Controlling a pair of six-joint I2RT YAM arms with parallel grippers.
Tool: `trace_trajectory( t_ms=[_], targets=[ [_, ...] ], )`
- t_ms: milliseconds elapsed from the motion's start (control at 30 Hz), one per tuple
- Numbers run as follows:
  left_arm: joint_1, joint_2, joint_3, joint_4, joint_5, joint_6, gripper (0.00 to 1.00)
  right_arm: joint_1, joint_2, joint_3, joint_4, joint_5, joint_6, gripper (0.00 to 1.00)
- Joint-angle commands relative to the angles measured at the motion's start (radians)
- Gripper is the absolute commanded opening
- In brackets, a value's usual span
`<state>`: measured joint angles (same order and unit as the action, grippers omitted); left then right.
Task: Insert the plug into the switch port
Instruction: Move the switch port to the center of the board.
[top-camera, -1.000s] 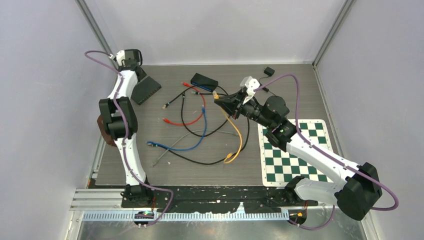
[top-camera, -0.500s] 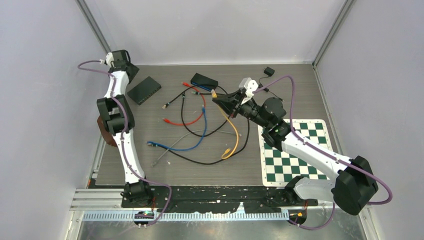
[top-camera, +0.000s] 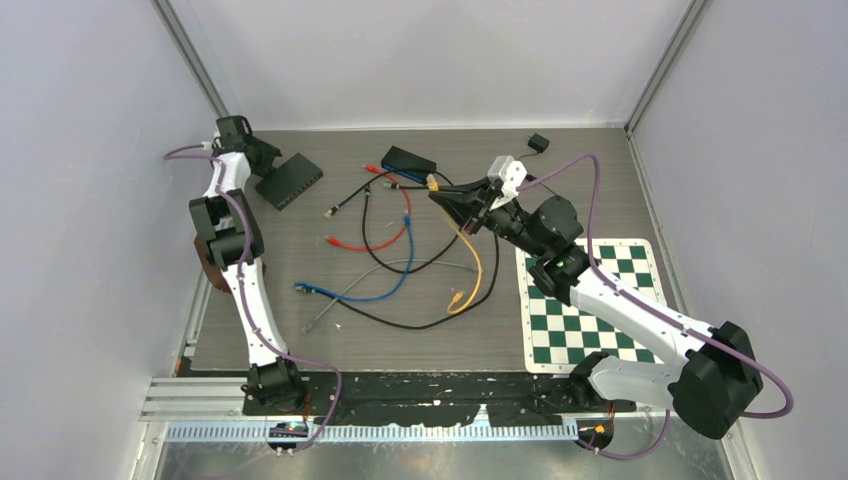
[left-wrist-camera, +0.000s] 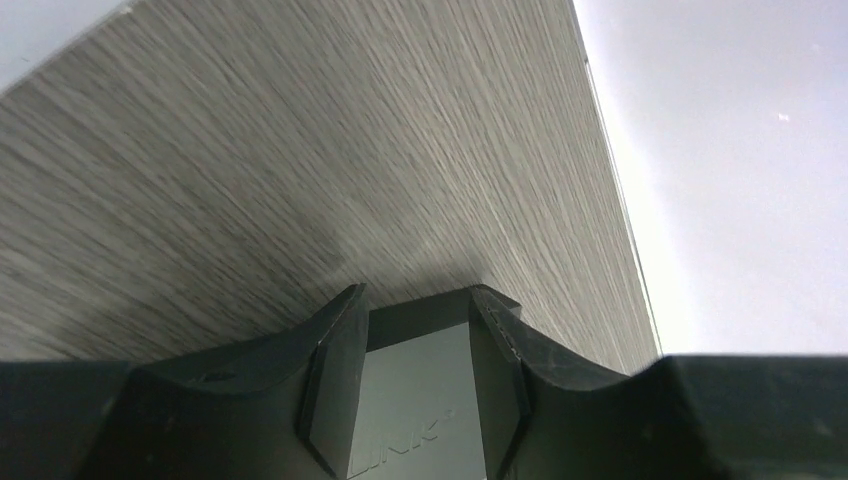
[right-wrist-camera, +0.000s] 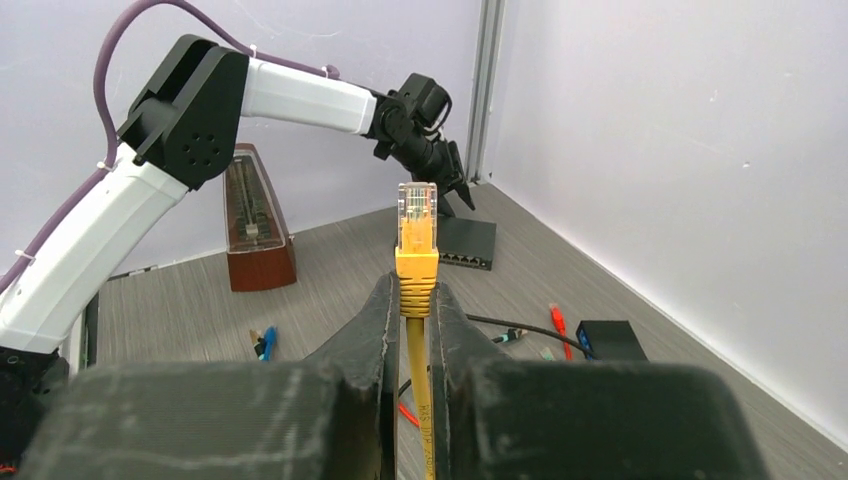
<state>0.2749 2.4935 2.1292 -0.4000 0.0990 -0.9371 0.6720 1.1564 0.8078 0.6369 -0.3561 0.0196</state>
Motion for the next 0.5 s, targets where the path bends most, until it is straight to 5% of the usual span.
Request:
trace_trajectory(
  t_ms=[0,267,467],
  targets=[
    [-0.006,-0.007,0.017,-0.065,0.120,0.028,0.44,-0.002,-0.040,-0.004,0.062,0.008,-0.038,0.05],
    [-0.013,-0.064,-0.113,-0.123,0.320,0.079,0.41,-0.005,-0.018,0.001,0.017,0.042,-0.077,0.05],
    [-0.024,-0.100,-0.131,-0.214,0.328,0.192,0.41,-0.005,-0.006,0.002,-0.022,0.059,-0.097,0.05]
  ],
)
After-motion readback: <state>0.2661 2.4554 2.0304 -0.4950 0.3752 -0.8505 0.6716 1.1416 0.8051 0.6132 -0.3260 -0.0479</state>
